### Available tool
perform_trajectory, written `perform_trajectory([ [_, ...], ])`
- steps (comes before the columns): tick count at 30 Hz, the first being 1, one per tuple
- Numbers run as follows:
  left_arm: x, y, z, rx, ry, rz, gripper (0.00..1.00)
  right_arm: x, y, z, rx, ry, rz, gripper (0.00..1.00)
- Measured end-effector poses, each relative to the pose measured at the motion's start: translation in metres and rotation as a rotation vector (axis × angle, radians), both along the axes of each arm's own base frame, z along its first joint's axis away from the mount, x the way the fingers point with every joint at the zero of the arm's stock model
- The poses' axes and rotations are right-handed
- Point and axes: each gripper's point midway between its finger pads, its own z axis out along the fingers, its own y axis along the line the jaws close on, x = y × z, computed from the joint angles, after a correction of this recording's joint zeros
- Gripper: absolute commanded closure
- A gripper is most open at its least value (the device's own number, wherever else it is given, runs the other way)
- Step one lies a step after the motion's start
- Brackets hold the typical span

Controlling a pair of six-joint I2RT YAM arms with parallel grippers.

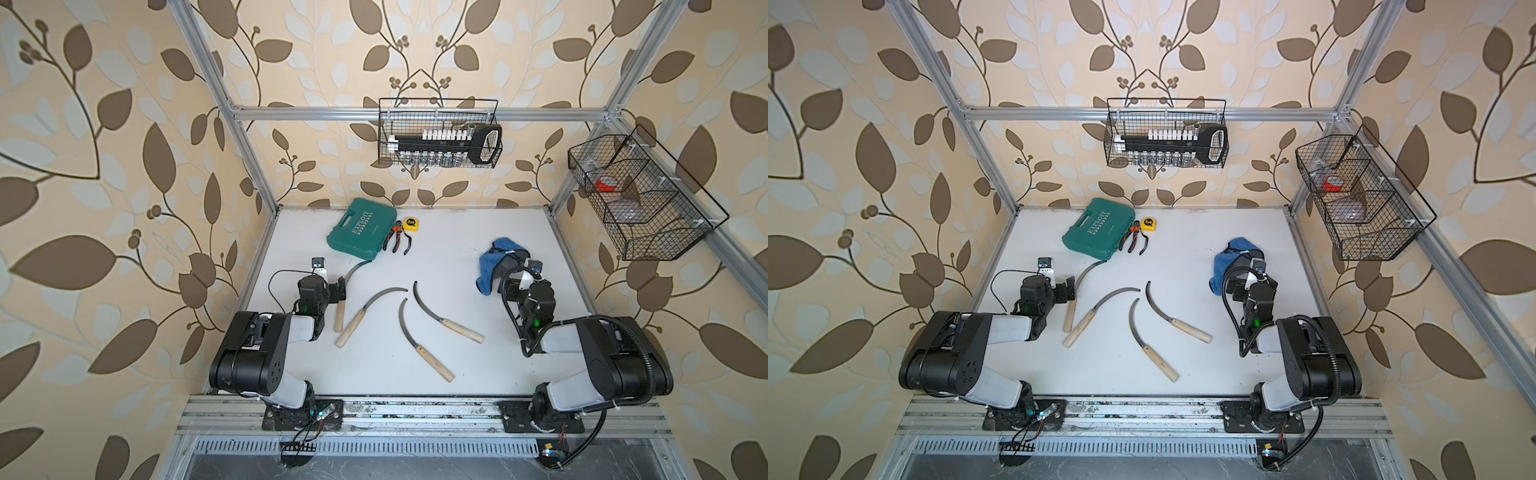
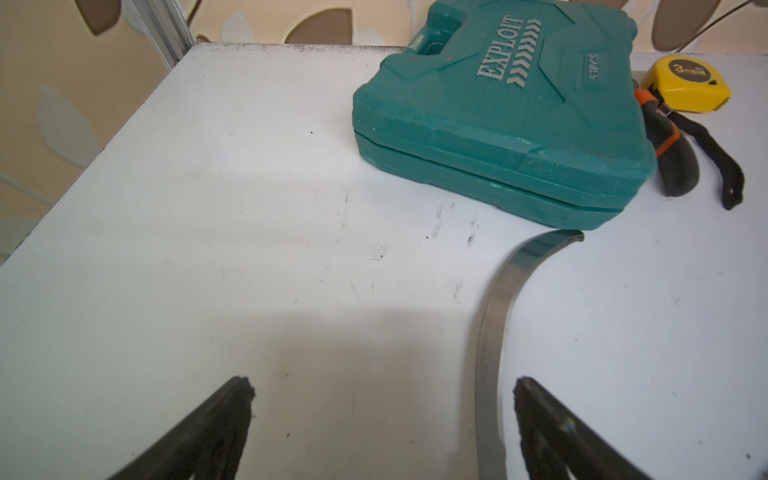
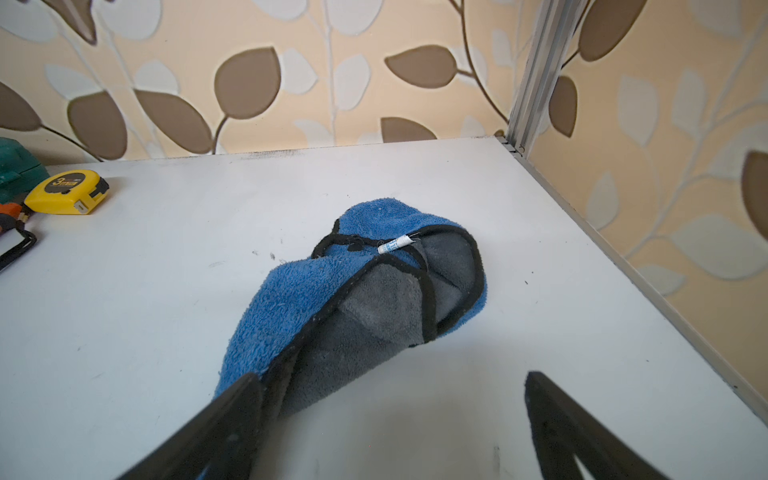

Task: Wipe small sickles with rags
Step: Adjust the rag at the center of the board.

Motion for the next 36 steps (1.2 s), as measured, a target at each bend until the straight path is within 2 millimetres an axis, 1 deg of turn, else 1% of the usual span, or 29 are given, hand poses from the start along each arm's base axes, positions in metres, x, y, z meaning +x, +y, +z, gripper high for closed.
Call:
perform_trajectory([
  [14,0.000,0.000,0.000,0.000,0.000,0.000,0.01,0.000,0.000,0.000,0.000,0.000,0.000,0.01],
  [17,0.000,0.000,0.000,0.000,-0.001,-0.002,0.01,-0.002,0.004,0.001,-0.005,0.019,0.006,0.01],
  [18,0.000,-0.001,0.001,0.000,-0.002,-0.008,0.01,-0.002,0.006,0.005,0.000,0.037,0.005,0.01],
  [19,-0.002,-0.002,0.003,-0.001,0.002,-0.011,0.01,-0.001,0.008,0.015,0.010,0.040,-0.001,0.01],
  [21,-0.008,-0.001,0.009,-0.016,0.026,-0.002,0.01,0.001,0.007,0.047,0.034,-0.029,-0.012,0.01],
  [22,-0.010,0.001,0.017,-0.032,0.037,0.020,0.01,0.000,0.007,0.060,0.048,-0.064,-0.017,0.01],
  [23,-0.010,0.001,0.028,-0.046,0.034,0.030,0.01,-0.004,0.006,0.069,0.061,-0.085,-0.021,0.01],
  [24,-0.008,0.001,0.044,-0.064,0.007,0.036,0.01,-0.008,0.006,0.076,0.078,-0.100,-0.025,0.01],
  [25,-0.006,0.000,0.061,-0.086,-0.032,0.040,0.01,-0.012,0.005,0.081,0.096,-0.107,-0.031,0.01],
  [26,-0.006,-0.001,0.073,-0.102,-0.058,0.041,0.01,-0.018,0.005,0.085,0.125,-0.110,-0.041,0.01],
  [29,-0.018,-0.001,0.094,-0.183,-0.092,0.071,0.01,-0.036,-0.002,0.095,0.242,-0.099,-0.110,0.01],
  [31,-0.029,0.000,0.102,-0.237,-0.099,0.101,0.01,-0.047,-0.008,0.109,0.317,-0.102,-0.162,0.01],
  [33,-0.038,0.002,0.107,-0.277,-0.121,0.126,0.01,-0.057,-0.010,0.124,0.372,-0.127,-0.176,0.01],
  [34,-0.043,0.003,0.107,-0.294,-0.124,0.138,0.01,-0.063,-0.009,0.130,0.399,-0.142,-0.176,0.01],
  [36,-0.051,0.006,0.099,-0.314,-0.109,0.170,0.01,-0.073,-0.010,0.132,0.443,-0.148,-0.188,0.01],
])
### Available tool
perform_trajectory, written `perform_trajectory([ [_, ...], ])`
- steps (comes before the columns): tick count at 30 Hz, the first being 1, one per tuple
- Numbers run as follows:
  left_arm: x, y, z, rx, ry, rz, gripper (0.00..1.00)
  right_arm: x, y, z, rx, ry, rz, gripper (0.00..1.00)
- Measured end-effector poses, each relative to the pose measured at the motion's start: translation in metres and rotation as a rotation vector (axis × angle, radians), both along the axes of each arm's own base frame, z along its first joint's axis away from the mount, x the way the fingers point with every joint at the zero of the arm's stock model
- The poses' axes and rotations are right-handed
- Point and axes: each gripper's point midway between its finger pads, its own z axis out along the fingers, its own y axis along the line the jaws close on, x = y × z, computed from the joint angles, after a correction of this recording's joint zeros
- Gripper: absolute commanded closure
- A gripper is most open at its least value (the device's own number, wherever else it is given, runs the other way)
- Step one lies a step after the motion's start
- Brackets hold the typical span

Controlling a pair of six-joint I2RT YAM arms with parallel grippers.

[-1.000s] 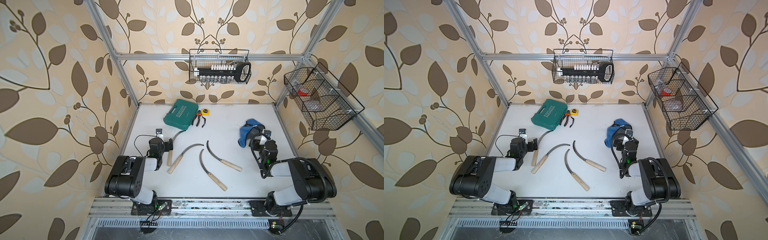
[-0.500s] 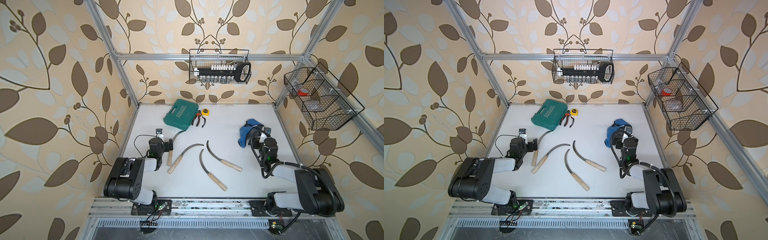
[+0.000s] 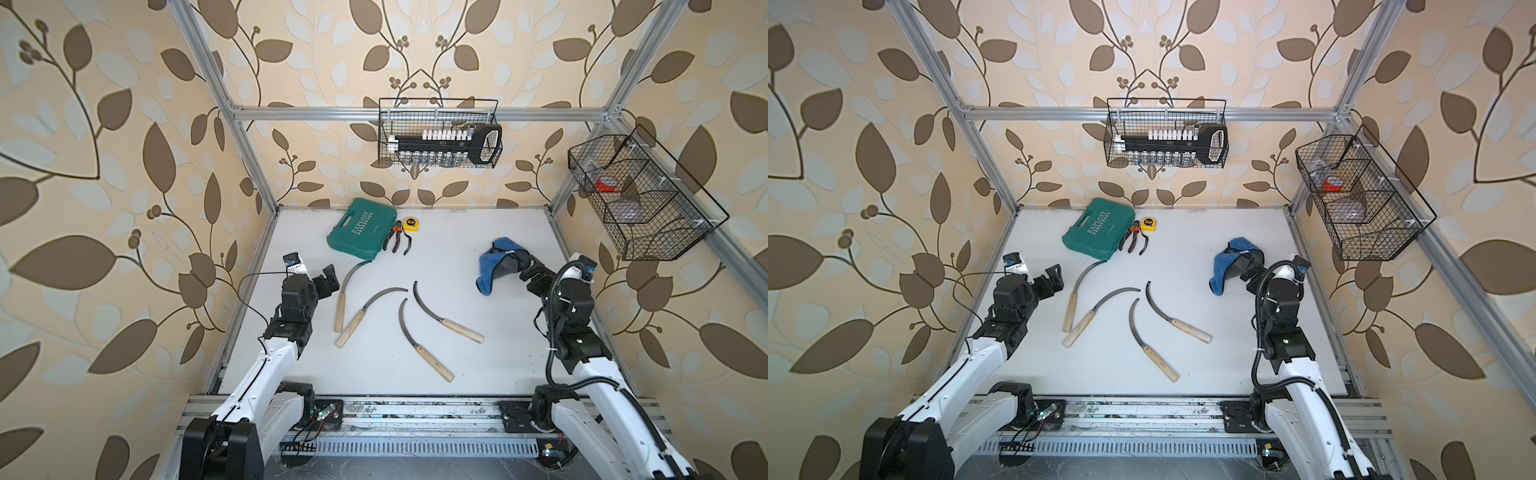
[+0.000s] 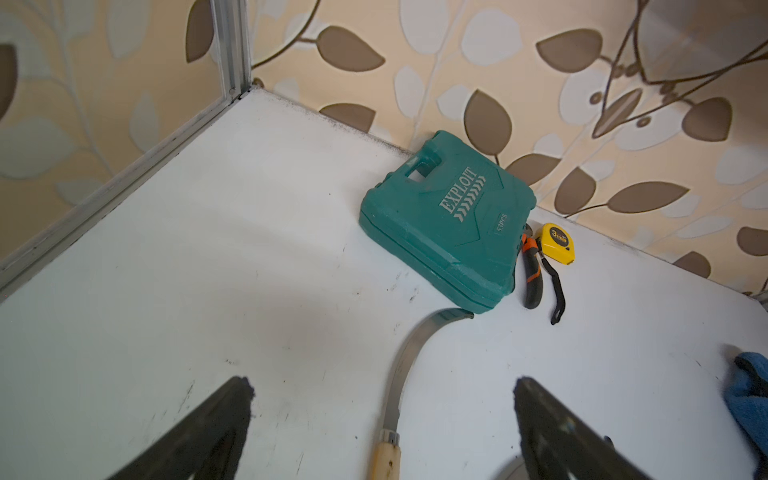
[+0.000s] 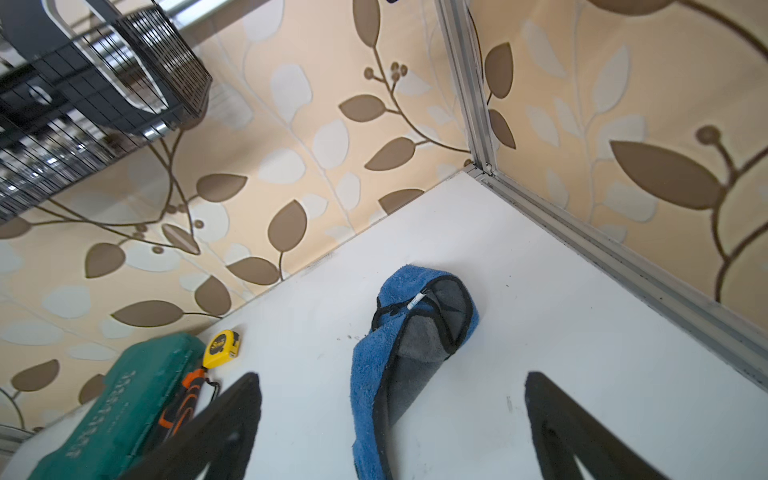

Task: Wipe small sickles with rags
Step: Adjust the rag at the center of the board.

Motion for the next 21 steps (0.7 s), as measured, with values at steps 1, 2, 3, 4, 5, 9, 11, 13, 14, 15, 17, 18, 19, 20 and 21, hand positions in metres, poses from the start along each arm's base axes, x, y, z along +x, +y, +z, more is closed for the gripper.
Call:
perform_trajectory([
  [1,-0.004,0.001,-0.005,-0.010,0.015,0.012,0.01,-0.006,-0.002,-0.002,0.022,0.004,-0.012,0.01],
  [2,-0.008,0.002,-0.010,-0.021,0.024,0.021,0.01,-0.010,-0.005,-0.005,0.040,0.009,-0.025,0.01],
  [3,-0.012,0.003,-0.014,-0.025,0.028,0.026,0.01,-0.013,-0.007,-0.009,0.055,0.016,-0.036,0.01],
  [4,-0.016,0.003,-0.017,-0.029,0.030,0.031,0.01,-0.017,-0.010,-0.013,0.071,0.026,-0.049,0.01],
  [5,-0.020,0.004,-0.019,-0.033,0.028,0.038,0.01,-0.019,-0.012,-0.017,0.091,0.038,-0.060,0.01],
  [9,-0.028,0.007,-0.020,-0.046,0.009,0.054,0.01,-0.014,-0.014,-0.036,0.151,0.103,-0.071,0.01],
  [11,-0.029,0.008,-0.016,-0.055,-0.007,0.062,0.01,-0.001,-0.015,-0.054,0.170,0.207,-0.073,0.01],
  [13,-0.029,0.009,-0.014,-0.058,-0.015,0.074,0.01,0.018,-0.016,-0.065,0.189,0.313,-0.070,0.02],
  [14,-0.030,0.010,-0.014,-0.059,-0.017,0.080,0.01,0.032,-0.015,-0.068,0.198,0.359,-0.061,0.02],
  [15,-0.030,0.011,-0.014,-0.059,-0.017,0.083,0.01,0.044,-0.015,-0.069,0.204,0.390,-0.051,0.03],
  [17,-0.030,0.011,-0.014,-0.060,-0.016,0.087,0.01,0.076,-0.012,-0.069,0.212,0.448,-0.023,0.03],
  [18,-0.030,0.011,-0.015,-0.060,-0.015,0.088,0.01,0.086,-0.012,-0.068,0.213,0.467,-0.017,0.03],
  [19,-0.030,0.011,-0.015,-0.060,-0.015,0.089,0.01,0.099,-0.012,-0.070,0.210,0.490,-0.015,0.03],
  [20,-0.030,0.012,-0.015,-0.061,-0.014,0.090,0.01,0.110,-0.013,-0.072,0.204,0.512,-0.015,0.04],
  [21,-0.030,0.012,-0.015,-0.062,-0.012,0.091,0.01,0.116,-0.014,-0.074,0.200,0.529,-0.019,0.06],
])
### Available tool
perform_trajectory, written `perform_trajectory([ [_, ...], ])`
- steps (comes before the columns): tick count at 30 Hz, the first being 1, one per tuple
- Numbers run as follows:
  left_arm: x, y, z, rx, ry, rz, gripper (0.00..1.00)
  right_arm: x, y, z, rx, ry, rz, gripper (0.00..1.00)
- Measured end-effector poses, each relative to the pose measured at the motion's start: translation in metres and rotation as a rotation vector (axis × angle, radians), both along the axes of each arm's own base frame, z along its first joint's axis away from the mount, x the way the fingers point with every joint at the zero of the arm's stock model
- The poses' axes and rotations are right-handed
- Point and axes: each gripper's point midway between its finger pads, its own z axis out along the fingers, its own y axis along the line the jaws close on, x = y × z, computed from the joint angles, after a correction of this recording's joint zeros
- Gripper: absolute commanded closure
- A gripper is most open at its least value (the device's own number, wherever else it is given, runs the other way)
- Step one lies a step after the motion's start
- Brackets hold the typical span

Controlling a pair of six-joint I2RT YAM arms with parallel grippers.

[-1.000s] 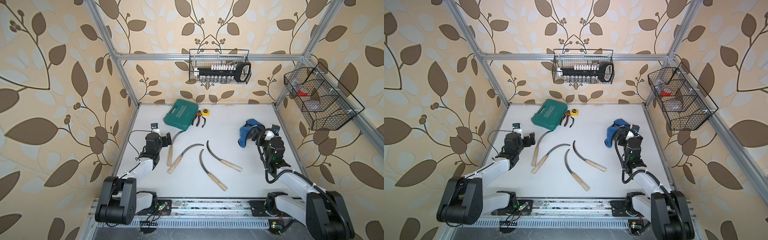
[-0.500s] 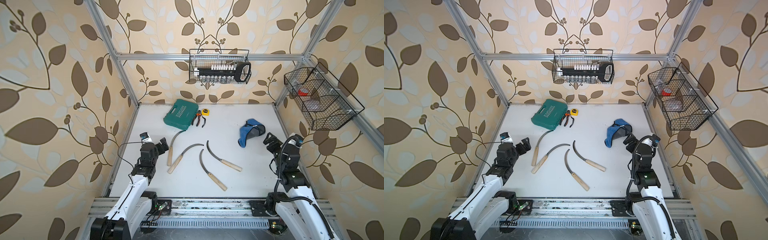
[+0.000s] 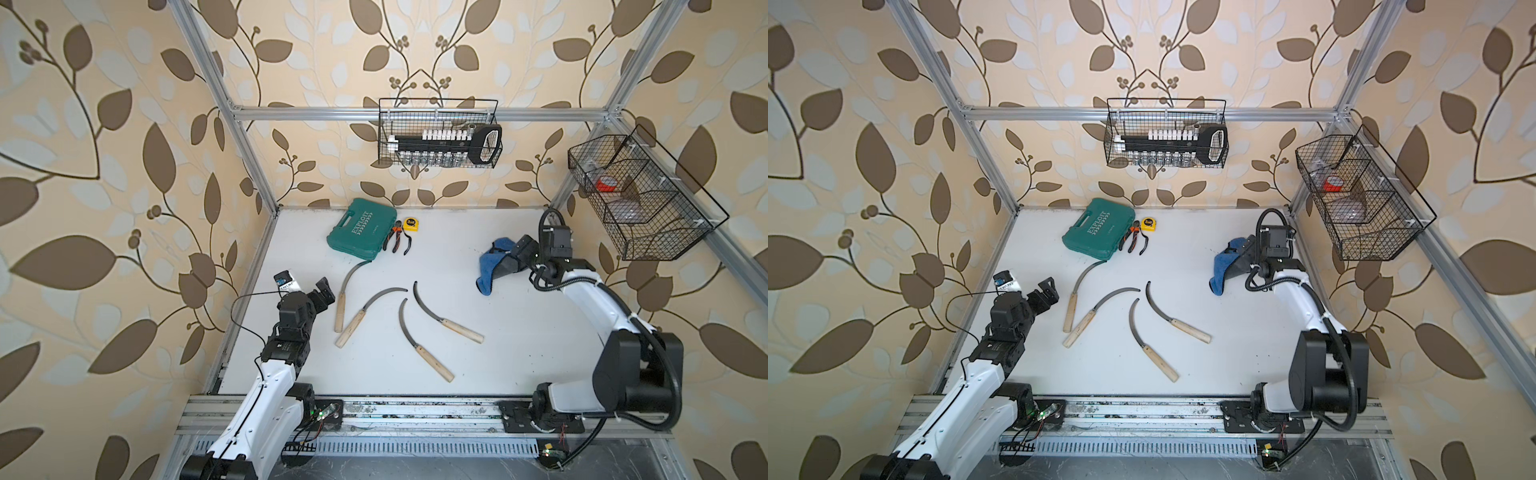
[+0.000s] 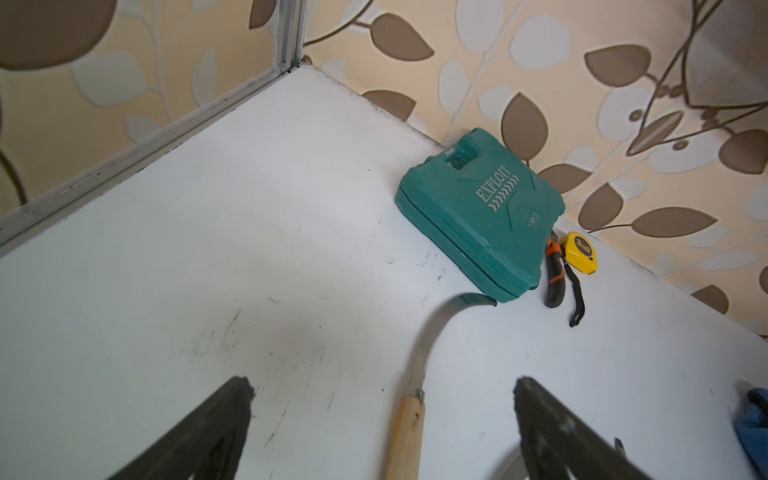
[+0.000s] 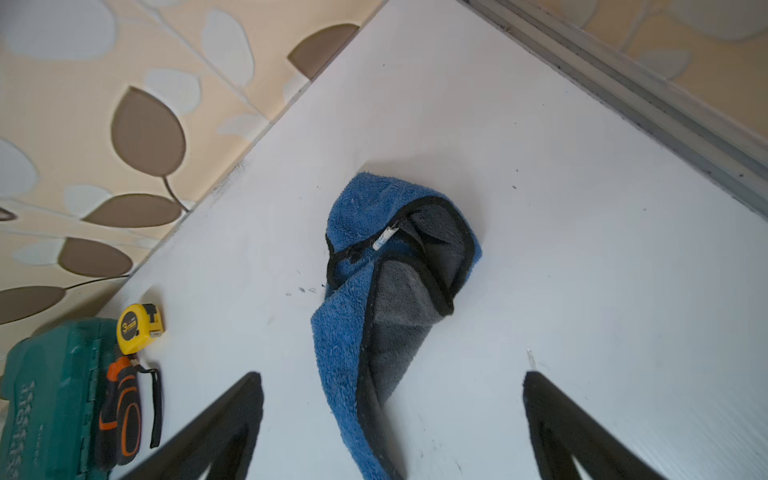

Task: Wipe small sickles with rags
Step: Adjust the rag at the center of the board.

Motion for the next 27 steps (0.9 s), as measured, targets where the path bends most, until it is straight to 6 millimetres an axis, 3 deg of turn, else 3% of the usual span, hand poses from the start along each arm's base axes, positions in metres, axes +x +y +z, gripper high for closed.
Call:
perform_trajectory([
  [4,0.000,0.000,-0.002,-0.003,0.008,0.001,0.01,0.026,-0.004,-0.022,-0.020,0.121,0.003,0.13],
  [8,0.000,0.000,-0.003,-0.004,0.010,0.002,0.01,0.048,-0.005,-0.053,-0.035,0.238,0.011,0.13],
  [16,0.001,0.000,-0.006,-0.009,0.020,0.004,0.01,0.055,0.018,-0.104,-0.067,0.406,0.066,0.15],
  [18,0.001,0.000,-0.006,-0.009,0.020,0.004,0.01,0.056,0.020,-0.111,-0.069,0.424,0.073,0.25],
  [20,0.001,0.000,-0.006,-0.009,0.020,0.004,0.01,0.055,0.021,-0.116,-0.072,0.438,0.083,0.58],
  [23,0.001,0.000,-0.006,-0.009,0.020,0.004,0.01,0.056,0.027,-0.117,-0.061,0.435,0.106,0.90],
  [25,0.001,0.000,-0.006,-0.009,0.020,0.004,0.01,0.059,0.034,-0.116,-0.055,0.427,0.131,0.99],
  [27,0.001,0.000,-0.006,-0.009,0.020,0.004,0.01,0.061,0.045,-0.114,-0.047,0.414,0.169,1.00],
])
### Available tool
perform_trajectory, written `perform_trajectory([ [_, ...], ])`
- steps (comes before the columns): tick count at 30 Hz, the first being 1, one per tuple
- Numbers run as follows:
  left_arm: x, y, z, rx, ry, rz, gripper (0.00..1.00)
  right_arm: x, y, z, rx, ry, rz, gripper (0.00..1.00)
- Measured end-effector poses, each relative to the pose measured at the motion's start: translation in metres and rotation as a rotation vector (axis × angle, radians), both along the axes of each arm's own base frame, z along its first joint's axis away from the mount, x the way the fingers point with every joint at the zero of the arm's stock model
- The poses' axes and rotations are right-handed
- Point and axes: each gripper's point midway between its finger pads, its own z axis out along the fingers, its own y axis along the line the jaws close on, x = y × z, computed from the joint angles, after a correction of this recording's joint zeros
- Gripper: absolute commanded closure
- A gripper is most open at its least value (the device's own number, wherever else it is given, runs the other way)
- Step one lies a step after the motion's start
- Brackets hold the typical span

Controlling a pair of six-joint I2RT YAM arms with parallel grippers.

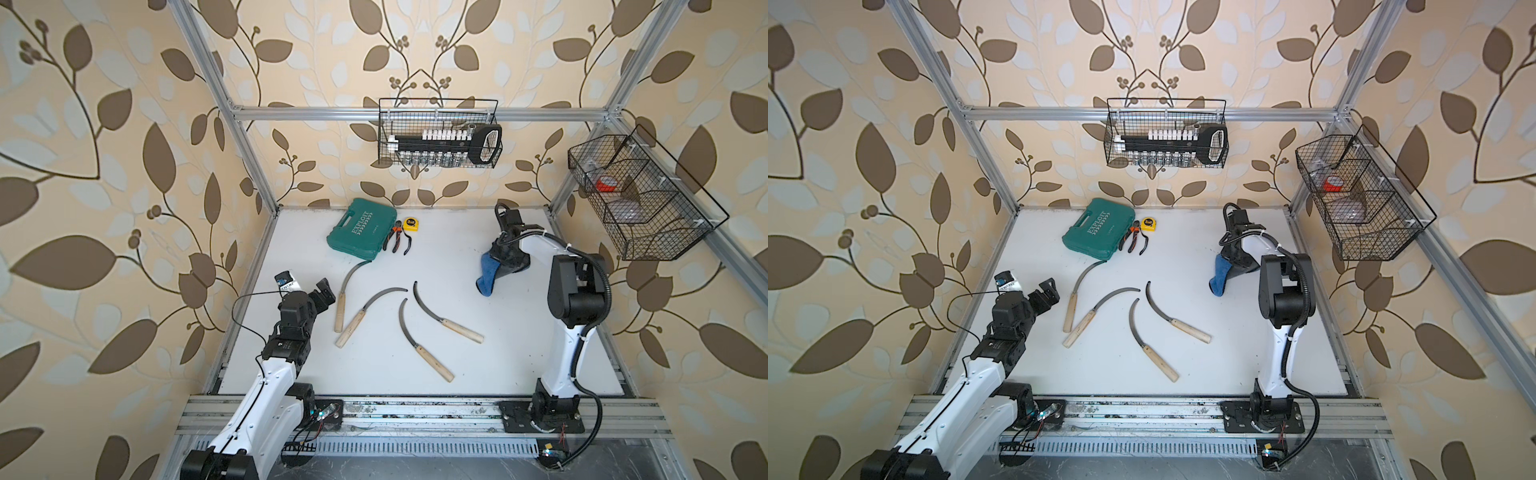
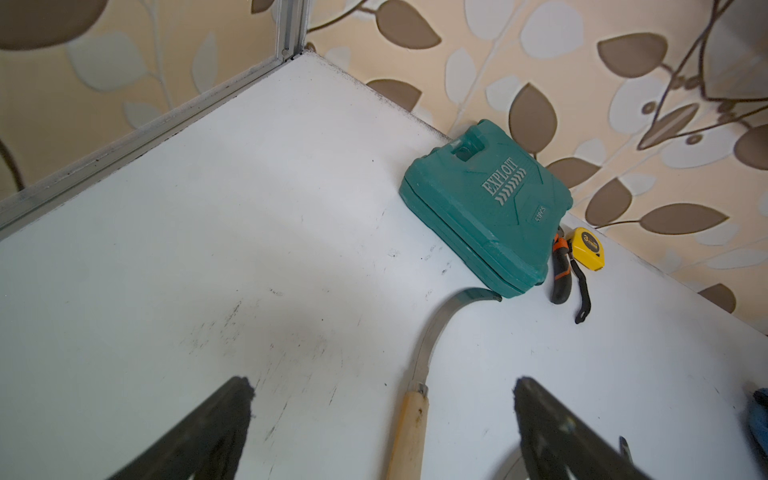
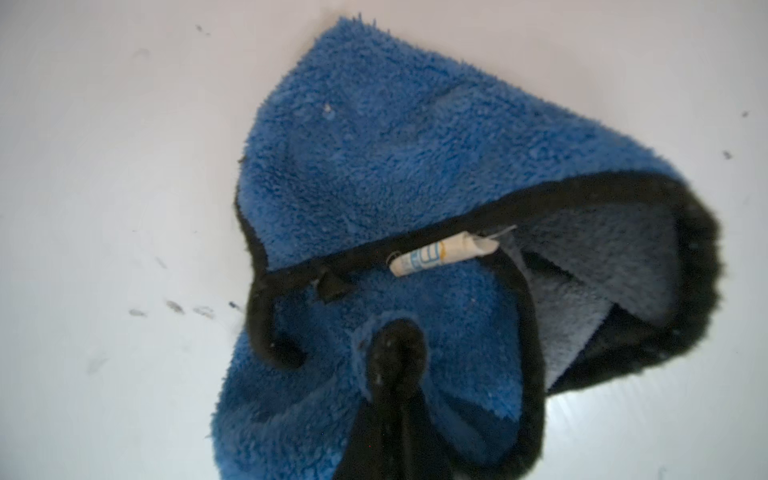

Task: Wipe small sickles with rags
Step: Adjust the rag at the center of the board.

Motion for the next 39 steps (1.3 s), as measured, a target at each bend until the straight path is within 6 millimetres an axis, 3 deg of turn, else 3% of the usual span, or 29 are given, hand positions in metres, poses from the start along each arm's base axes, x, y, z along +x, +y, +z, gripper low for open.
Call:
perform_trajectory([
  [3,0.000,0.000,0.000,0.000,0.000,0.000,0.01,-0.001,0.021,0.013,0.030,-0.042,0.052,1.00],
  [6,0.000,0.000,0.000,0.000,0.000,-0.001,0.01,-0.011,0.038,0.042,0.058,-0.108,0.091,1.00],
  [11,0.000,0.000,0.000,0.000,0.000,0.000,0.01,-0.025,0.036,0.102,0.085,-0.245,0.096,1.00],
  [13,0.000,0.000,0.000,0.000,0.000,0.000,0.01,-0.031,0.033,0.111,0.114,-0.273,0.094,1.00],
  [21,0.000,0.000,0.000,0.000,0.000,0.000,0.01,-0.048,-0.007,0.082,0.192,-0.208,0.016,1.00],
  [24,0.000,0.000,0.000,0.000,0.000,0.000,0.01,-0.049,-0.022,0.060,0.183,-0.155,-0.016,1.00],
  [25,0.000,0.000,0.000,0.000,0.001,0.000,0.01,-0.049,-0.025,0.049,0.182,-0.125,-0.021,0.95],
  [28,0.000,0.000,0.000,0.000,0.001,0.000,0.01,-0.051,-0.025,0.020,0.178,-0.049,-0.021,0.60],
  [30,0.000,0.000,0.000,0.000,0.001,0.000,0.01,-0.056,-0.024,0.013,0.163,-0.020,-0.019,0.40],
  [32,0.000,0.000,0.000,0.000,0.001,0.000,0.01,-0.055,-0.022,0.021,0.144,-0.036,-0.011,0.24],
  [35,0.000,0.000,-0.001,0.000,0.002,0.000,0.01,-0.052,-0.016,0.046,0.106,-0.094,0.009,0.09],
  [37,0.000,0.000,-0.001,0.000,0.002,0.000,0.01,-0.051,-0.013,0.066,0.065,-0.140,0.021,0.01],
  [39,0.000,0.000,-0.001,0.000,0.002,0.000,0.01,-0.051,-0.005,0.086,0.019,-0.185,0.037,0.01],
])
